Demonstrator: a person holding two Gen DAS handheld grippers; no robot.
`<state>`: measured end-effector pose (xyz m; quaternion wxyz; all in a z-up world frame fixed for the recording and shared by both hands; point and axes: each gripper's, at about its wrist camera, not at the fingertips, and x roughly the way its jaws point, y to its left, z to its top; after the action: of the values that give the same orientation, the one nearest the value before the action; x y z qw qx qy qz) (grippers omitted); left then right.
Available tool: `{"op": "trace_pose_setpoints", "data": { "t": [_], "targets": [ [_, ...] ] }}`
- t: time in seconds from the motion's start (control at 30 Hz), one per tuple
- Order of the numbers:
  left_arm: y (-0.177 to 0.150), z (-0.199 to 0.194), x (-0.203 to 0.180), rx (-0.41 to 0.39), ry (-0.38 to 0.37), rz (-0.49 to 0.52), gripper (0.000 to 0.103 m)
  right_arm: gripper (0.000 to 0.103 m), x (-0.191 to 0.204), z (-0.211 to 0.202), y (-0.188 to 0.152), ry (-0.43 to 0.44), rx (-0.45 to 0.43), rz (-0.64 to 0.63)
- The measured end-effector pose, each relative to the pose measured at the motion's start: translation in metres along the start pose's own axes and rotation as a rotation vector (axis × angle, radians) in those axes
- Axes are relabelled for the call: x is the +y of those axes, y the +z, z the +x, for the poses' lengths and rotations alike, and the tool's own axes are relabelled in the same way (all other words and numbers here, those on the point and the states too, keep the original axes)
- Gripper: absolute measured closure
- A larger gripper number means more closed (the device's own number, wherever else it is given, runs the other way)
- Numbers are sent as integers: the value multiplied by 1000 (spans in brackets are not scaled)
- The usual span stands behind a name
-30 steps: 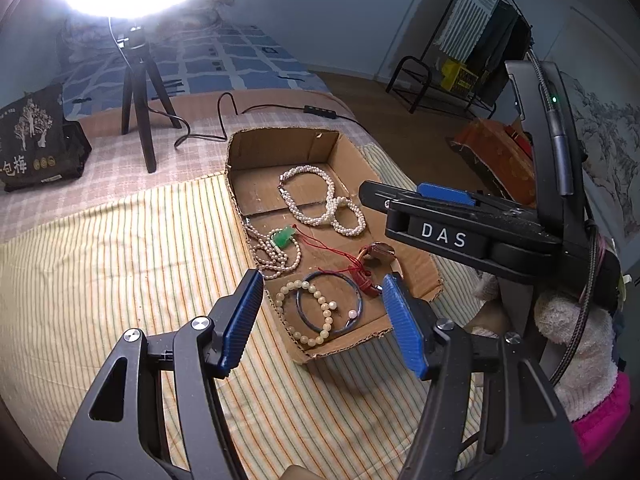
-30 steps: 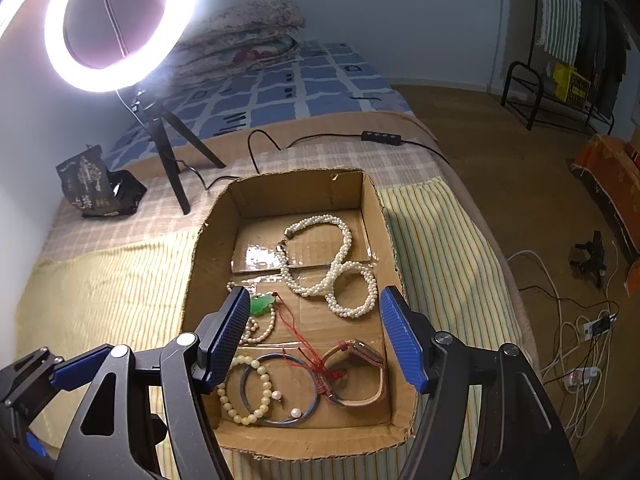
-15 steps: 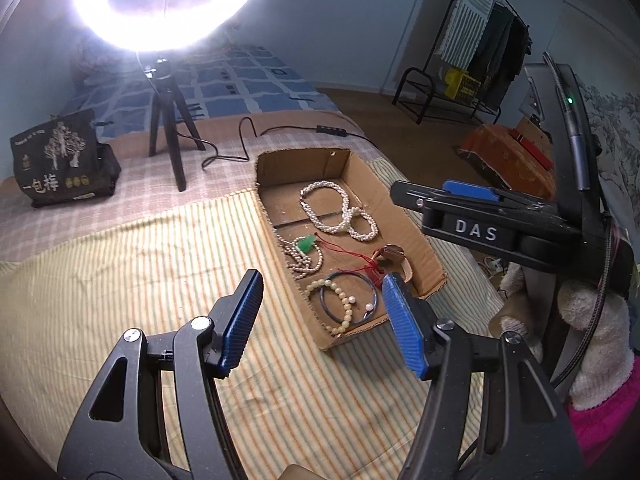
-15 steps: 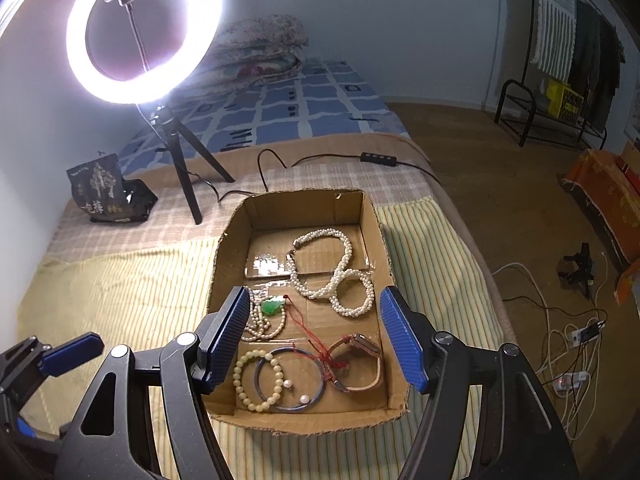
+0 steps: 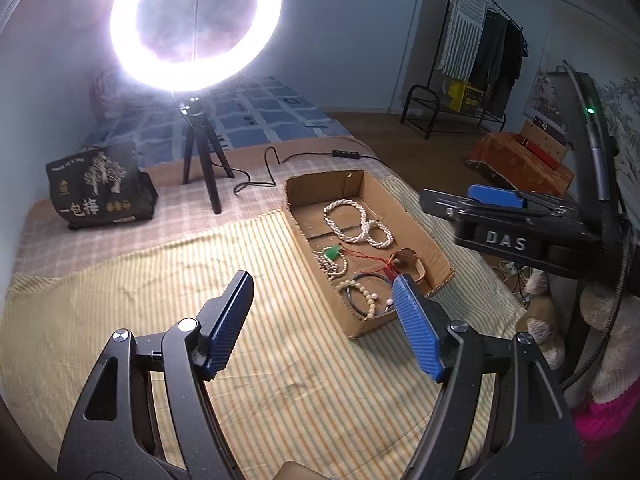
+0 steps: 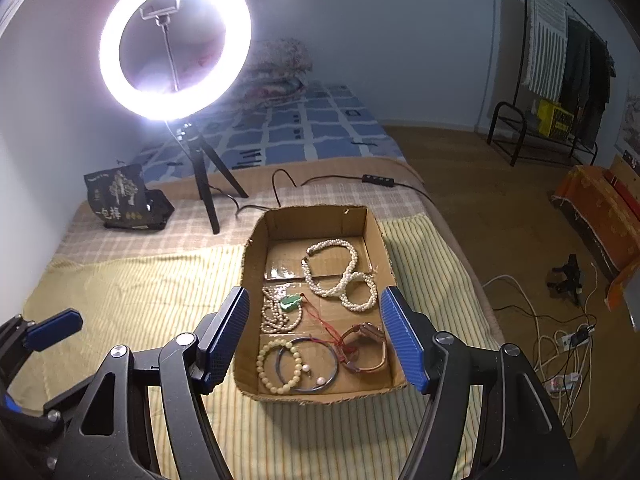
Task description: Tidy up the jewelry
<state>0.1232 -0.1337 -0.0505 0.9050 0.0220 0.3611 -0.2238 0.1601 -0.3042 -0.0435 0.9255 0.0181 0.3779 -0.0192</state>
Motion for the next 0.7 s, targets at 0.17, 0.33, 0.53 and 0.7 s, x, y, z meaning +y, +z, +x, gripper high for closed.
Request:
{"op": "trace_pose_setpoints", "data": {
  "t": [0.17, 0.33, 0.53, 0.7],
  "targets": [
    [-5, -18, 8, -27, 17, -5, 27, 27, 8, -23, -9, -22, -55, -8],
    [-7, -36, 12, -54, 27, -16, 21, 27, 18, -47, -18, -36, -110, -34],
    [-12, -55, 13, -94, 57, -13, 18, 23, 23, -70, -31, -51, -170, -47],
    [-17, -60, 10, -101, 89, 11, 18, 23, 24, -77, -38, -50, -192, -47]
  ]
}}
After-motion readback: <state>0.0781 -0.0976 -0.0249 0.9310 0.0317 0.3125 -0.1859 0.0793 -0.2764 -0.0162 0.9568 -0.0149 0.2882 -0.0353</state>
